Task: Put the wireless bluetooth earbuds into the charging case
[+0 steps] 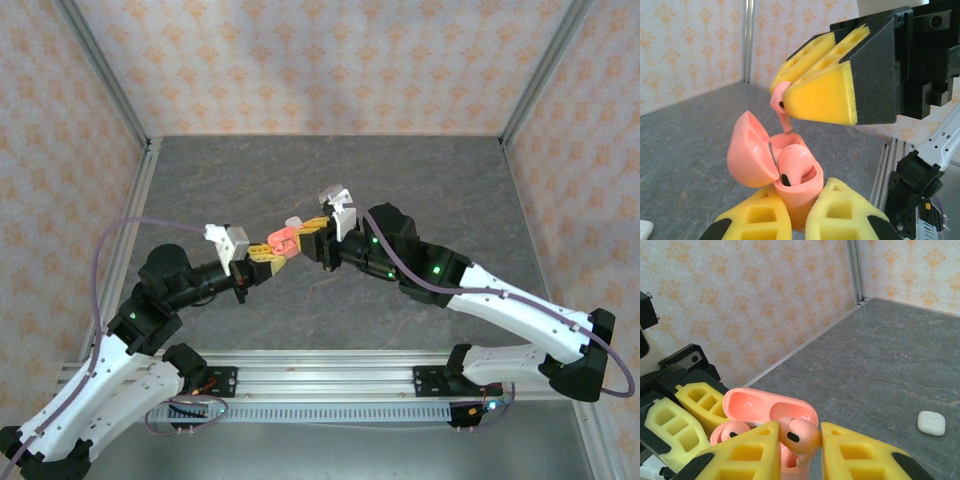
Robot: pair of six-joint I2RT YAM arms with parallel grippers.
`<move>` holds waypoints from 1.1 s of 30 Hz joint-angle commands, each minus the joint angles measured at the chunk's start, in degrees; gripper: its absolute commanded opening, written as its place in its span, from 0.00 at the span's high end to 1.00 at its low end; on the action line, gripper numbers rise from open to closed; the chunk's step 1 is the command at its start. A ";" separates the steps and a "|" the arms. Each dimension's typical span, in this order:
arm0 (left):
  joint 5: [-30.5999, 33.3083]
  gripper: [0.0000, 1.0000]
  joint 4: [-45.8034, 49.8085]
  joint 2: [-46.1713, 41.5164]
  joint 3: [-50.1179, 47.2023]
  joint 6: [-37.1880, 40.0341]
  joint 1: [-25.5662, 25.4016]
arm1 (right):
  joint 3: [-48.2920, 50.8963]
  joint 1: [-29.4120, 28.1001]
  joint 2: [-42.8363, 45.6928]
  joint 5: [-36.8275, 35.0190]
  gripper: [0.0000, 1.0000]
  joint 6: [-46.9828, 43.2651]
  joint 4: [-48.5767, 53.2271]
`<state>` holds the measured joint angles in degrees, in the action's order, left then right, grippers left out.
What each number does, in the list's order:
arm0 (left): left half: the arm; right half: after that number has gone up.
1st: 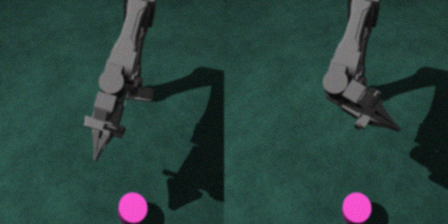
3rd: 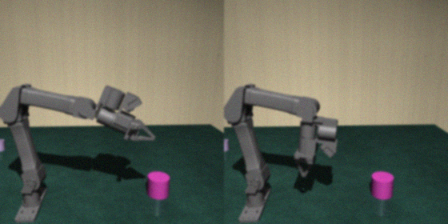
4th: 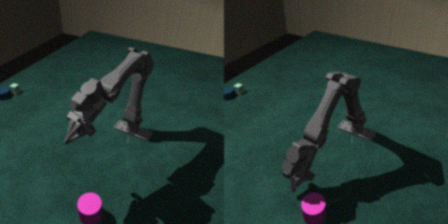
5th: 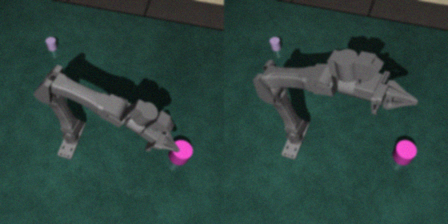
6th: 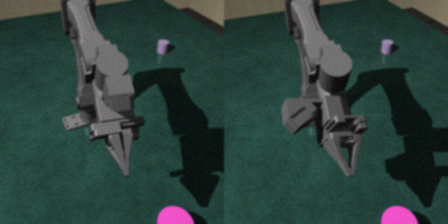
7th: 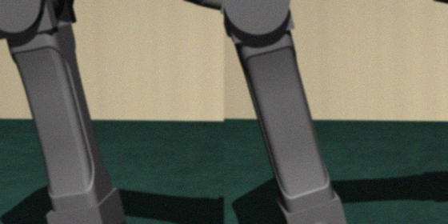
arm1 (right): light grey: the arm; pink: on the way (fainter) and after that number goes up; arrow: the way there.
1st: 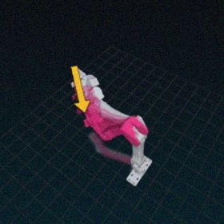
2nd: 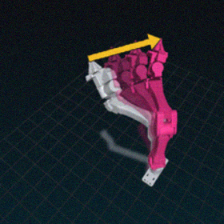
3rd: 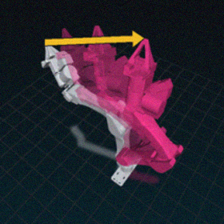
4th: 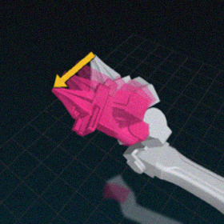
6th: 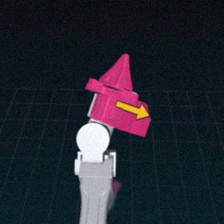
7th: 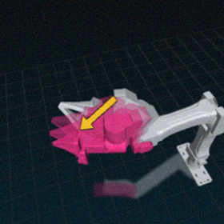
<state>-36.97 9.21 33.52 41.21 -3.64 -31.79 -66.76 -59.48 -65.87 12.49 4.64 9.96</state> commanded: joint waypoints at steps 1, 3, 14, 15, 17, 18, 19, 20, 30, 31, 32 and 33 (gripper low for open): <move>0.62 1.00 -1.26 -0.12 1.98 -1.08 -0.35 | -0.89 -0.43 -0.08 1.04 0.76 -1.12 -2.14; 0.67 1.00 -1.34 -0.20 1.95 -1.19 -0.40 | -1.00 -0.46 -0.22 1.13 0.76 -1.42 -2.14; 0.85 1.00 -1.71 -0.47 2.09 -1.50 -0.38 | -0.38 -0.55 -0.27 2.63 0.76 -1.51 -1.49; 0.87 1.00 -1.70 -0.47 2.07 -1.52 -0.46 | -0.30 -0.50 -0.38 2.71 0.76 -1.57 -1.27; 0.94 1.00 -1.83 -0.47 2.10 -1.52 -0.38 | -0.12 -0.52 -0.28 2.96 0.76 -1.67 -0.52; 1.00 1.00 -1.67 -0.47 2.10 -1.50 -0.39 | 0.01 -0.54 -0.32 3.06 0.76 -1.81 0.02; 1.02 1.00 -1.72 -0.47 2.12 -1.54 -0.40 | 0.04 -0.55 -0.29 3.23 0.76 -1.85 0.58; 1.02 1.00 -1.75 -0.47 2.13 -1.52 -0.40 | -0.03 -0.54 -0.25 3.36 0.76 -1.84 0.99; 0.93 1.00 -2.53 0.36 2.25 -1.72 -0.39 | -1.49 -0.60 -1.22 4.04 0.75 -2.10 4.52; 0.93 1.00 -2.52 0.41 2.24 -1.72 -0.46 | -1.84 -0.63 -1.50 4.55 0.74 -2.10 4.86; 0.94 1.00 -2.53 0.41 2.24 -1.72 -0.38 | -2.23 -0.63 -1.63 5.15 0.72 -1.95 5.24; 1.01 1.00 -2.49 0.41 2.21 -1.72 -0.42 | -2.78 -0.59 -1.68 5.79 0.70 -1.68 5.83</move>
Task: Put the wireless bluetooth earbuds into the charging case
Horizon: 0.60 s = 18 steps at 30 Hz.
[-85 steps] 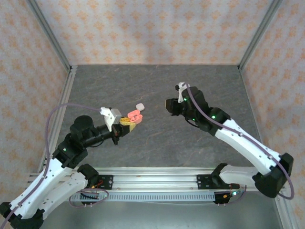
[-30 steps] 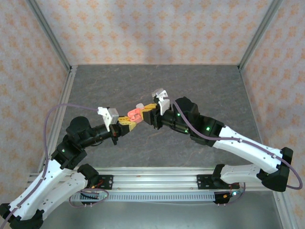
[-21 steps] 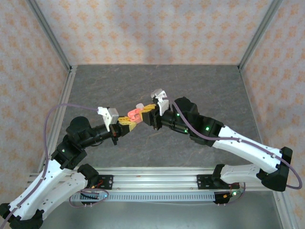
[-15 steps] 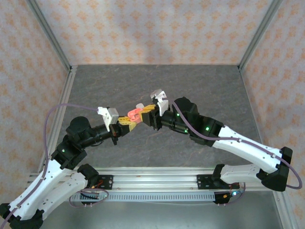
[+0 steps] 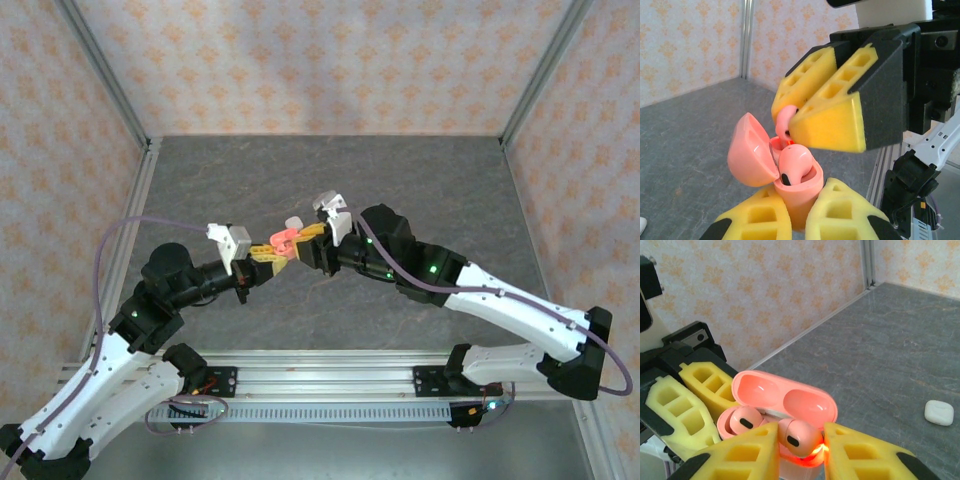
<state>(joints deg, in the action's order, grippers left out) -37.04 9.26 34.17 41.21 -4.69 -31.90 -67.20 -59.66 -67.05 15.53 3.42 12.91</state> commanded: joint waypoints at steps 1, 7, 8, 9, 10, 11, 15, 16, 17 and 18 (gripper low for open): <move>1.09 1.00 -2.51 -0.25 2.23 -0.67 -0.28 | -2.94 -0.46 -1.87 3.39 0.68 -0.22 3.36; 1.09 1.00 -2.66 -0.15 2.22 -0.67 -0.35 | -5.02 -0.45 -2.74 4.86 0.64 1.43 4.55; 1.05 1.00 -2.59 -0.14 2.23 -0.68 -0.36 | -5.20 -0.40 -2.74 4.74 0.63 1.67 4.55; 1.06 1.00 -2.58 -0.16 2.25 -0.67 -0.43 | -5.55 -0.39 -2.66 4.40 0.62 2.16 4.75; 1.09 1.00 -2.57 -0.15 2.29 -0.67 -0.40 | -5.91 -0.46 -2.57 3.93 0.61 2.53 4.97; 1.07 1.00 -2.52 -0.16 2.29 -0.67 -0.43 | -6.29 -0.46 -2.52 3.46 0.61 2.88 5.14; 1.09 1.00 -2.40 -0.25 2.18 -0.64 -0.37 | -8.47 -0.41 -1.94 -0.93 0.58 4.70 7.17; 1.09 1.00 -2.27 -0.25 2.20 -0.59 -0.42 | -9.17 -0.45 -1.81 -2.02 0.57 5.07 7.68; 1.09 1.00 -2.23 -0.31 2.06 -0.59 -0.41 | -9.72 -0.46 -1.57 -2.75 0.55 5.56 8.12; 1.09 1.00 -2.13 -0.38 2.05 -0.49 -0.42 | -10.22 -0.45 -1.38 -3.55 0.54 5.84 8.61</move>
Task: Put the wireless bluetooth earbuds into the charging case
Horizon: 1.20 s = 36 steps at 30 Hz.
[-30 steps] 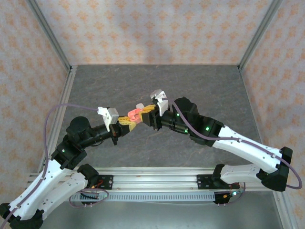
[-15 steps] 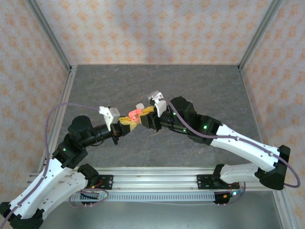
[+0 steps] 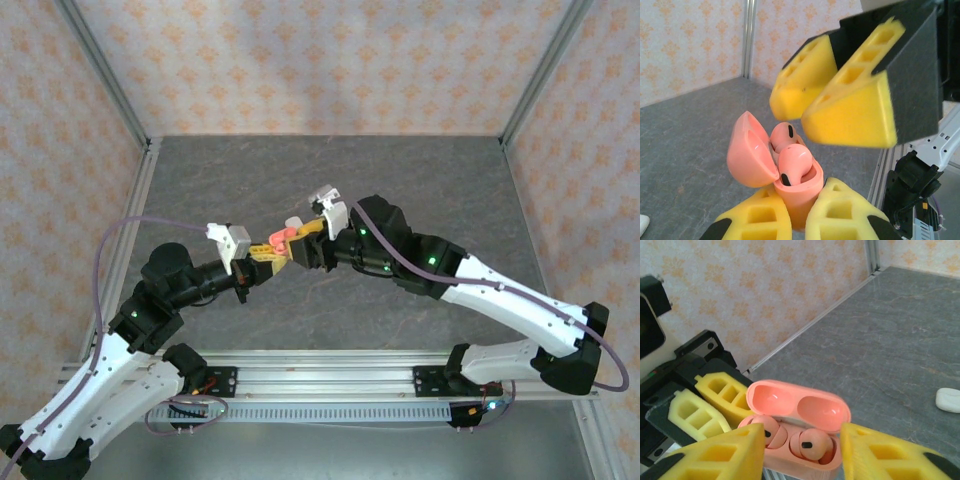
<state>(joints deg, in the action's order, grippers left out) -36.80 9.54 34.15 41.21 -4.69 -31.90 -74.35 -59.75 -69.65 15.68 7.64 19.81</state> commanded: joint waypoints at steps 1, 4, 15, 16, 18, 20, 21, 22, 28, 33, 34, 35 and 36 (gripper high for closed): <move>0.80 1.00 -2.42 -0.40 2.02 -0.61 -0.44 | -3.70 -0.37 1.35 -4.42 0.52 1.85 2.41; 0.74 1.00 -2.23 -0.75 1.86 -0.65 -0.37 | -6.00 -0.20 1.28 -5.56 0.49 2.11 4.97; -1.96 1.00 -1.91 1.06 3.04 -0.84 -0.51 | -13.20 9.02 -4.32 8.61 0.44 9.55 14.56; -2.62 1.00 -1.80 1.33 3.20 -0.68 -0.49 | -13.19 10.40 -5.10 11.54 0.44 10.89 14.24; -3.39 1.00 -2.18 1.66 3.06 -0.74 -0.59 | -13.46 12.79 -7.09 17.55 0.44 13.58 13.78; -3.80 1.00 -2.86 1.77 2.65 -0.91 -0.72 | -13.63 14.34 -8.96 22.71 0.44 16.21 13.47; -4.03 1.00 -3.19 1.86 2.53 -0.94 -0.86 | -13.51 14.92 -9.94 25.07 0.45 17.25 12.96; -4.14 1.00 -3.25 1.84 2.47 -0.85 -0.88 | -13.25 15.25 -10.55 27.23 0.45 18.09 12.31; -5.39 1.00 -3.31 2.75 2.88 -0.45 -0.97 | -11.71 15.68 -12.91 34.38 0.47 22.62 6.30; -4.15 1.00 -2.85 2.94 2.83 0.99 -0.98 | -11.83 15.70 -14.34 40.75 0.51 24.24 5.16; -3.87 1.00 -2.90 2.98 2.76 1.04 -0.97 | -11.72 15.67 -14.49 41.67 0.51 24.33 5.19; -3.66 1.00 -3.03 2.94 2.68 1.08 -0.97 | -11.62 15.67 -14.47 42.52 0.52 24.37 5.15; -3.44 1.00 -3.06 2.98 2.68 1.08 -1.01 | -11.45 15.64 -14.45 43.33 0.52 24.41 5.07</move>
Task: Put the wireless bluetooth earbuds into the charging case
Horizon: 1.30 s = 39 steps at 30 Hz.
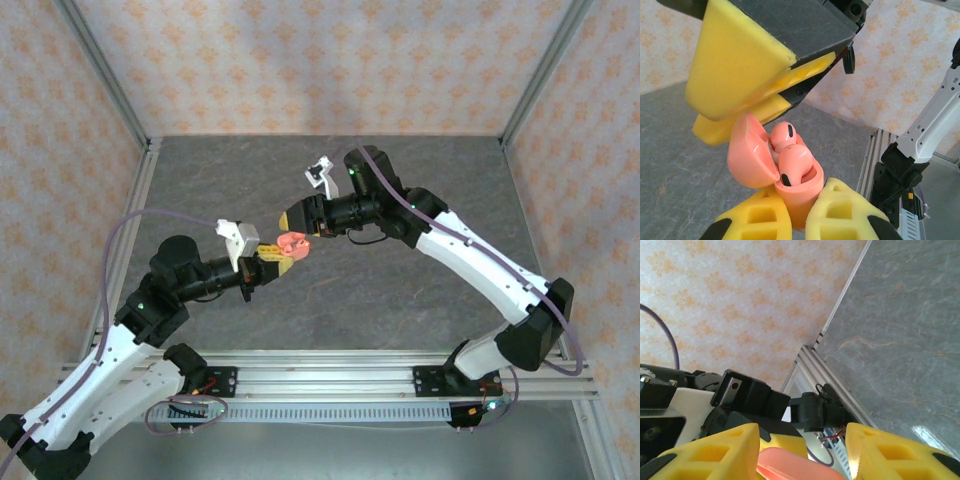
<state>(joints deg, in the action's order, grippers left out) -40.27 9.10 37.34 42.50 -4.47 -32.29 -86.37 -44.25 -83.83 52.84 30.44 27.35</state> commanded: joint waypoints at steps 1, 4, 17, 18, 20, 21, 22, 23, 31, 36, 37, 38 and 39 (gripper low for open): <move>0.15 1.00 -2.65 -0.25 1.31 0.87 -0.58 | 0.60 0.13 -0.19 6.81 0.53 1.56 -2.48; 0.62 1.00 -2.42 -0.24 1.11 0.87 -0.62 | 0.91 0.17 0.45 8.44 0.53 1.48 -3.22; 3.66 1.00 -2.95 -1.92 -0.92 -0.31 -0.63 | 3.98 0.22 5.91 13.16 0.54 4.62 -11.17; 3.77 1.00 -2.86 -2.01 -1.01 -0.50 -0.62 | 4.08 0.28 6.63 13.26 0.54 4.41 -11.41; 4.06 1.00 -2.94 -2.16 -1.31 -0.78 -0.60 | 4.13 0.69 8.04 13.19 0.53 3.96 -11.52; 4.21 1.00 -2.95 -2.23 -1.43 -0.96 -0.59 | 4.12 0.98 8.78 13.18 0.53 3.86 -11.64; 4.30 1.00 -2.88 -2.27 -1.52 -0.99 -0.58 | 4.27 1.24 9.47 13.13 0.53 3.77 -11.99; 4.39 1.00 -2.94 -2.27 -1.58 -1.04 -0.58 | 4.42 1.51 10.16 13.06 0.53 3.71 -12.26; 4.28 1.00 -3.21 -2.32 -1.64 -1.40 -0.62 | 5.04 2.04 11.61 10.06 0.53 1.50 -10.34; 4.22 1.00 -2.72 -2.52 -1.52 -1.40 -0.66 | 2.95 2.06 10.75 6.55 0.53 -3.04 -4.13; 4.24 1.00 -2.77 -2.63 -1.52 -1.50 -0.66 | 2.45 2.06 10.71 4.93 0.53 -4.34 -2.32; 4.30 1.00 -2.72 -2.71 -1.47 -1.56 -0.60 | 1.97 2.06 10.73 2.41 0.52 -5.92 -0.09; 4.45 1.00 -2.73 -2.71 -1.48 -1.44 -0.61 | 1.45 2.06 10.82 -0.42 0.51 -7.44 2.37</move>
<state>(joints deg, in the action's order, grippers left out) -36.95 6.74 35.35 40.86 -5.15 -33.23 -81.89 -42.22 -73.41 58.28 28.38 23.86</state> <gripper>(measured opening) 0.084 0.488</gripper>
